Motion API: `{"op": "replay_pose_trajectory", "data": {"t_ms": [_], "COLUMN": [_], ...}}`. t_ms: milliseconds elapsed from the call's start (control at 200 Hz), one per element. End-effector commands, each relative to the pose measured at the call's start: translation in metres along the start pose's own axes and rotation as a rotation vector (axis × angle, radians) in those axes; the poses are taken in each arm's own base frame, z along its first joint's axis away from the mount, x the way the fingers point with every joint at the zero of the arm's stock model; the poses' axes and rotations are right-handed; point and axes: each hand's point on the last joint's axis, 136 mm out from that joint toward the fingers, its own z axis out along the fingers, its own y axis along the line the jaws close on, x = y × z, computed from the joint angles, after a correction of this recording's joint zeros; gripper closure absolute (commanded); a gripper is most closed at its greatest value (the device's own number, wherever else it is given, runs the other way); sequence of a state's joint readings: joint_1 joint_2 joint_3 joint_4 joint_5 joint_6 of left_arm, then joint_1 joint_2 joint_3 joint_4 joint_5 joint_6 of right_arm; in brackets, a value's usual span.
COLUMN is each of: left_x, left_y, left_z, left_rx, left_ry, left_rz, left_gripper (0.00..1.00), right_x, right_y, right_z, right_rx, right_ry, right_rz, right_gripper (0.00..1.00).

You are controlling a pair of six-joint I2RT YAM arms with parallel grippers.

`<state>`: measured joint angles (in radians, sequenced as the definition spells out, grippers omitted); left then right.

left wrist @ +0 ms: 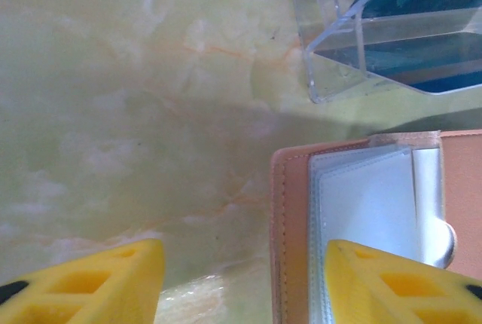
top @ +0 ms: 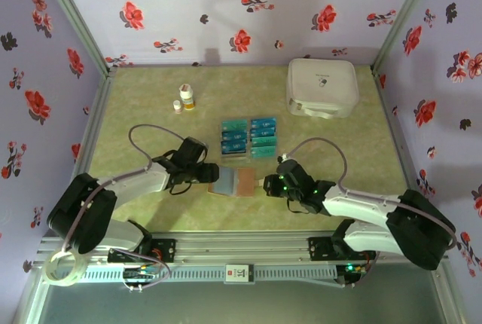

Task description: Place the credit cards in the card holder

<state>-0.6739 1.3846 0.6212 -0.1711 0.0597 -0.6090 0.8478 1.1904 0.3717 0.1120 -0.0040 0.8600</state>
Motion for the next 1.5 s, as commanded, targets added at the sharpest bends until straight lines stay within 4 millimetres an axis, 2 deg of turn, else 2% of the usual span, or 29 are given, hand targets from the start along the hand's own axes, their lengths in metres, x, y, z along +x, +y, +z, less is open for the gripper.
{"op": "replay_pose_trajectory", "data": {"t_ms": [0,135,295,430,540,685,810,890,1035,1105,1235,1350,1495], "left_x": [0.001,0.004,0.003,0.001,0.0,0.0,0.0,-0.002,-0.006,-0.009,-0.013,-0.015,-0.019], "left_y": [-0.004,-0.007,-0.009,-0.011,-0.013,-0.014,-0.014,-0.016,-0.019,-0.022,-0.025,-0.025,-0.025], "left_z": [0.0,-0.002,-0.008,-0.011,-0.011,-0.011,-0.012,-0.013,-0.016,-0.018,-0.019,-0.017,-0.017], "left_rx": [0.024,0.055,0.076,0.085,0.094,0.101,0.104,0.11,0.126,0.141,0.166,0.187,0.215], "left_ry": [-0.019,-0.029,-0.048,-0.058,-0.06,-0.062,-0.066,-0.072,-0.089,-0.097,-0.105,-0.109,-0.122], "left_rz": [-0.012,-0.038,-0.056,-0.065,-0.071,-0.077,-0.082,-0.088,-0.104,-0.112,-0.134,-0.159,-0.191], "left_gripper": [0.45,0.5,0.51,0.51,0.52,0.52,0.52,0.52,0.5,0.45,0.45,0.52,0.69], "right_x": [-0.005,-0.011,-0.024,-0.037,-0.04,-0.035,-0.024,-0.015,-0.002,0.002,0.008,0.011,0.015], "right_y": [-0.008,-0.001,0.015,0.03,0.047,0.065,0.081,0.085,0.076,0.069,0.06,0.053,0.048], "right_z": [0.005,0.001,-0.023,-0.047,-0.051,-0.036,-0.015,0.001,0.026,0.032,0.039,0.042,0.046], "right_rx": [0.021,0.004,-0.042,-0.093,-0.147,-0.184,-0.2,-0.195,-0.169,-0.152,-0.128,-0.111,-0.1], "right_ry": [-0.015,-0.01,-0.053,-0.109,-0.092,-0.056,-0.009,0.016,0.053,0.06,0.069,0.073,0.078], "right_rz": [0.003,0.0,-0.001,-0.006,-0.015,-0.032,-0.059,-0.07,-0.056,-0.05,-0.043,-0.04,-0.034], "right_gripper": [0.8,0.67,0.58,0.54,0.54,0.57,0.61,0.64,0.76,0.8,0.84,0.85,0.87]}}
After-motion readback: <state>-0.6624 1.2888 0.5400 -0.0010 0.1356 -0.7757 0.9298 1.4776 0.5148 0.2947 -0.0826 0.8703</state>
